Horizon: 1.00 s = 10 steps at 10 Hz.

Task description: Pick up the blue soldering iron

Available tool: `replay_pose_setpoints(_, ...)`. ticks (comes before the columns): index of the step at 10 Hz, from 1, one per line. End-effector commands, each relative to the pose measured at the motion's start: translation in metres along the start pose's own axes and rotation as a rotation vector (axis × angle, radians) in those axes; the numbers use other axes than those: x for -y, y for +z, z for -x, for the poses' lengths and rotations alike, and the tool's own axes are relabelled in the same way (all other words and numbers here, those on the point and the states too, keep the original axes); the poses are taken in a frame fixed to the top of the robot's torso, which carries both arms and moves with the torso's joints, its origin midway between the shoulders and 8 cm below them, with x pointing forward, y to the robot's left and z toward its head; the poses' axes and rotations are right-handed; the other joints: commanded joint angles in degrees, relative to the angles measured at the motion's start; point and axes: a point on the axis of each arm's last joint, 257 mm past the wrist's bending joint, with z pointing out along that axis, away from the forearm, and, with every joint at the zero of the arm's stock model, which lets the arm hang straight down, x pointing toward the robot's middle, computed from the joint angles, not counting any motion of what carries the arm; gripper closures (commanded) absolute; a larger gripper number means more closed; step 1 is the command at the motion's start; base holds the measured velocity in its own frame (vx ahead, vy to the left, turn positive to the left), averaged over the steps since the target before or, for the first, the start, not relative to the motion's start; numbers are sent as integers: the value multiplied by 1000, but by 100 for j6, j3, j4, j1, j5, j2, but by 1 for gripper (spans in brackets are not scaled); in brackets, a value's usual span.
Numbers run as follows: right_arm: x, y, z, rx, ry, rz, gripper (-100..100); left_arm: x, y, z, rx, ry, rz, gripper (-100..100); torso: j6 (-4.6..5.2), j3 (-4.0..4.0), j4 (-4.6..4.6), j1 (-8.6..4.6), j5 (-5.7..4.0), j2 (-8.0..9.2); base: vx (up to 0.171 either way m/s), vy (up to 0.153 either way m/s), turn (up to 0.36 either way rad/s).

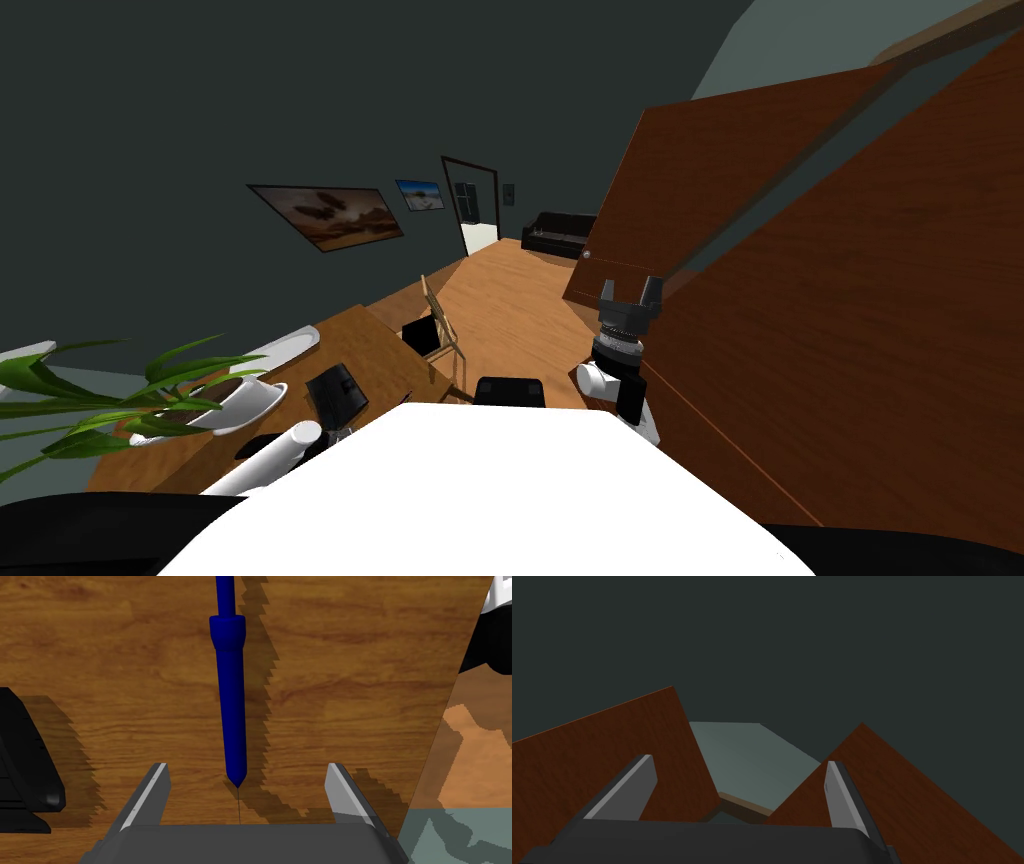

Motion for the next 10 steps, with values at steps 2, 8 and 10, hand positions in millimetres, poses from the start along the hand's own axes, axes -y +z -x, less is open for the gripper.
replay_pose_setpoints(2,0,0,0,0,0,0,0,-18,0,16,13,-39,65,-100,-1,1,0,3,1,3,68,66,-51)
replay_pose_setpoints(8,0,0,0,0,0,0,0,-33,29,-1,11,-28,62,-100,-1,18,7,-17,-3,32,-2,2,-10)
replay_pose_setpoints(10,0,0,0,0,0,0,0,-31,27,1,11,-29,61,100,-2,18,7,-18,-4,31,0,0,0)
